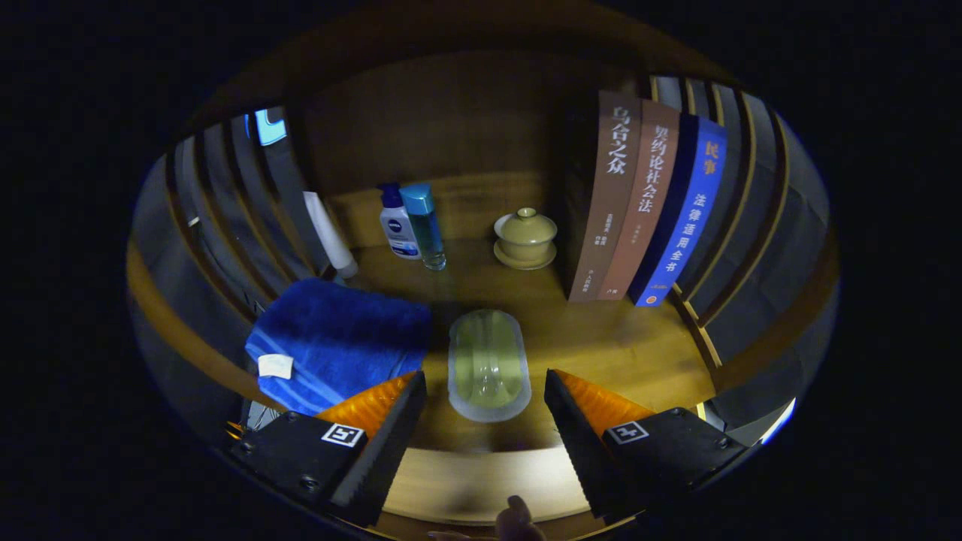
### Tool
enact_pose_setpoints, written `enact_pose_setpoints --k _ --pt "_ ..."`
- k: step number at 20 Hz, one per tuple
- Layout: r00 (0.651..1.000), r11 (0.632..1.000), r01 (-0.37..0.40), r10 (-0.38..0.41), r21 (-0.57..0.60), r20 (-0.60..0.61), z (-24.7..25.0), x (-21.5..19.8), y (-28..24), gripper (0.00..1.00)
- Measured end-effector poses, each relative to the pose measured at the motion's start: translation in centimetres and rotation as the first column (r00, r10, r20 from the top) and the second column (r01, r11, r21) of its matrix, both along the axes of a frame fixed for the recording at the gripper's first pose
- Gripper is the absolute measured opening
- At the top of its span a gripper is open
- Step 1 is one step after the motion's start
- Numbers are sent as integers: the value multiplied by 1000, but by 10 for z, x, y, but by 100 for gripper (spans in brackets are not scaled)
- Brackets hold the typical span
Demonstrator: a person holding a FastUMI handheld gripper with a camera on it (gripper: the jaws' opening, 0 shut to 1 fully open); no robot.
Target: Pull open the drawer, take out the items inside it, and place them on the countertop above the cabinet.
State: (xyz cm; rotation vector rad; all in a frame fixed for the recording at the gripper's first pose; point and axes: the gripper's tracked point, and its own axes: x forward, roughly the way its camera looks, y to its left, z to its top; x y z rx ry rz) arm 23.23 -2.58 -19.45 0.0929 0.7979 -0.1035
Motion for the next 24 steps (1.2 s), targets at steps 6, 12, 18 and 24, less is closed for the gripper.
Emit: enact_pose_setpoints --k 6,12,18,24 --pt "989 1000 -11 11 -1 148 37 -75 16 100" --pt "919 999 -21 31 -30 393 86 -158 23 100" --pt "869 1000 8 4 -21 495 64 -235 18 100" --pt "836 1000 7 2 -15 549 15 -277 22 100"
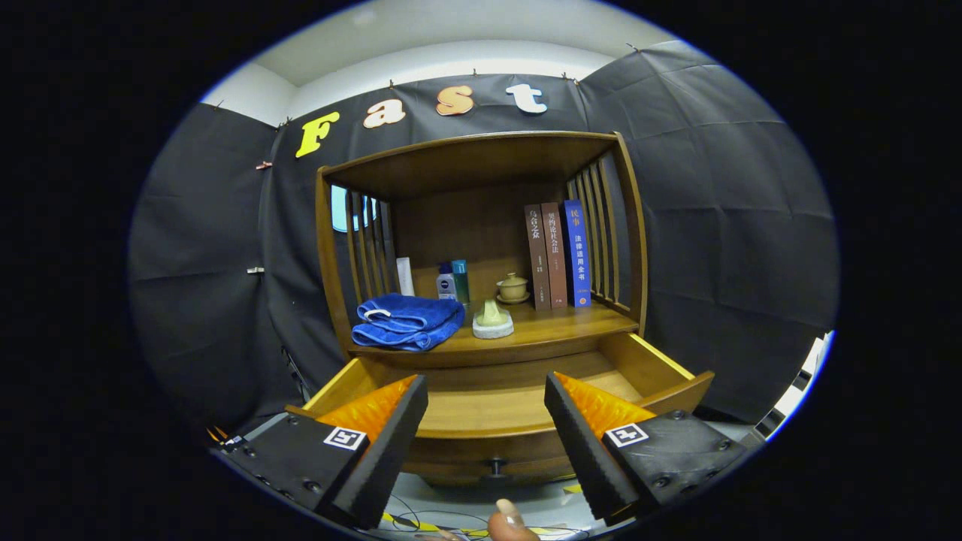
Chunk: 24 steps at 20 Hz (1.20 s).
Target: Pull open the drawer, take out the items inside it, and place them on the countertop above the cabinet.
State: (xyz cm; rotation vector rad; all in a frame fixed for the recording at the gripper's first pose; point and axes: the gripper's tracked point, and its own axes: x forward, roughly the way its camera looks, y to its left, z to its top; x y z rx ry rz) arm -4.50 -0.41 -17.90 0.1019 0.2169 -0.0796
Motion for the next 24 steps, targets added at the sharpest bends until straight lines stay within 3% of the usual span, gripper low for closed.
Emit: enact_pose_setpoints --k 12,24 --pt "995 1000 18 -18 4 -101 -103 8 -7 100" --pt "993 1000 22 -23 -10 -119 -104 32 -4 99"
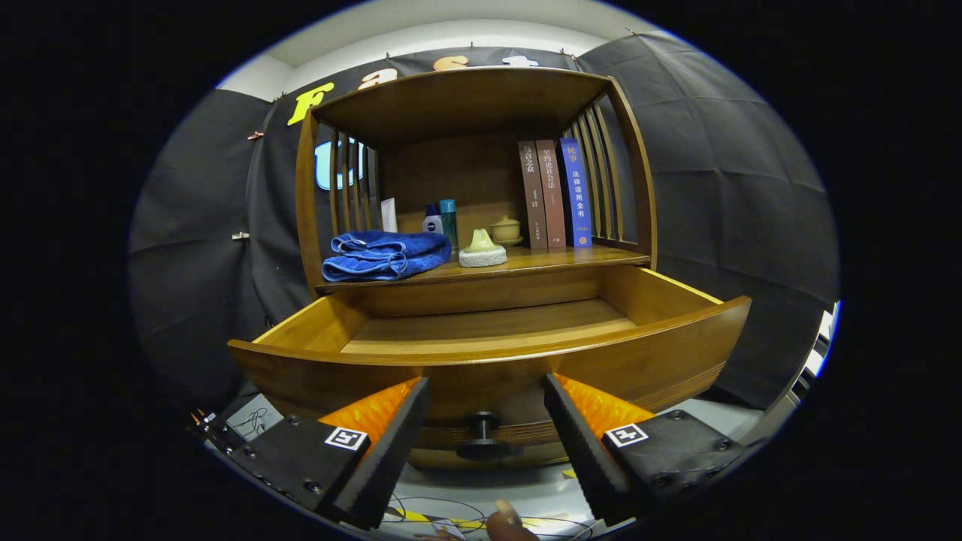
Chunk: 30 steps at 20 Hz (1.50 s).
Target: Pull open the drawer, take out the items inside it, and place them on the countertop above the cabinet.
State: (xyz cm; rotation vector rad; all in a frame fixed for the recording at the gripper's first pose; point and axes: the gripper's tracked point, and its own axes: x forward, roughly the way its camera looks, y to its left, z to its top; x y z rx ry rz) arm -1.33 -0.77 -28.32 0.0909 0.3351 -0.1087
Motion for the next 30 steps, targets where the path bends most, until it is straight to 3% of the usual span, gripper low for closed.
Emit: enact_pose_setpoints --k 21,30 --pt "1000 1000 6 -5 -6 29 -8 135 -13 100" --pt "1000 1000 4 -4 -7 25 -15 161 -15 100"
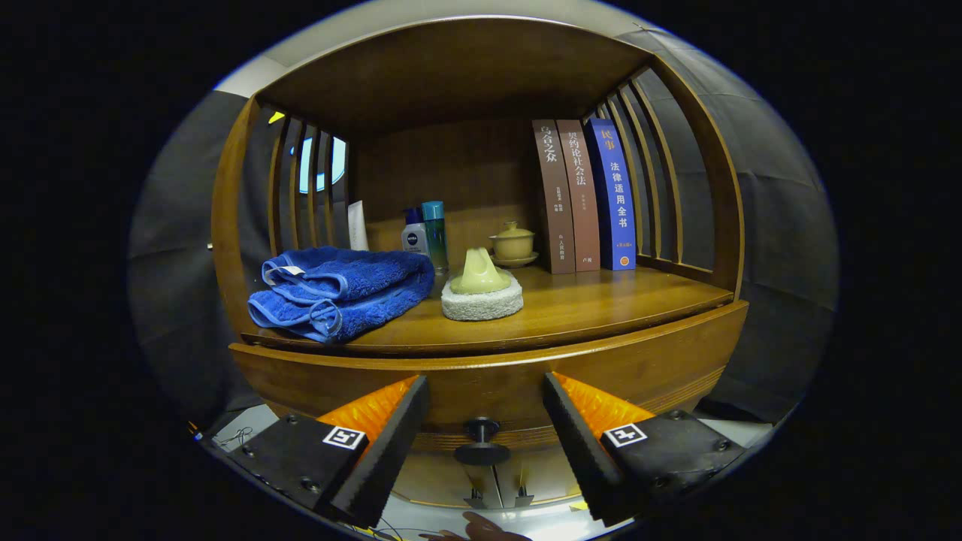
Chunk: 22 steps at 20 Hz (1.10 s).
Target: Pull open the drawer, take out the items inside it, and place them on the countertop above the cabinet.
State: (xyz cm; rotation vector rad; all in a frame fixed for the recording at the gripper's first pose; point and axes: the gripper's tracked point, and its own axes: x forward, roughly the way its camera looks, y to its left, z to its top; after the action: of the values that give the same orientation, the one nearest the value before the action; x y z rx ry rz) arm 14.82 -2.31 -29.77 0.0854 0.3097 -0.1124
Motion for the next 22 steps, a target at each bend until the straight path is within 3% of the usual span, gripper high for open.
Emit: enact_pose_setpoints --k 12,22 --pt "1000 1000 8 -8 1 17 2 5 0 100" --pt "997 1000 -9 10 -21 72 68 -20 9 100"
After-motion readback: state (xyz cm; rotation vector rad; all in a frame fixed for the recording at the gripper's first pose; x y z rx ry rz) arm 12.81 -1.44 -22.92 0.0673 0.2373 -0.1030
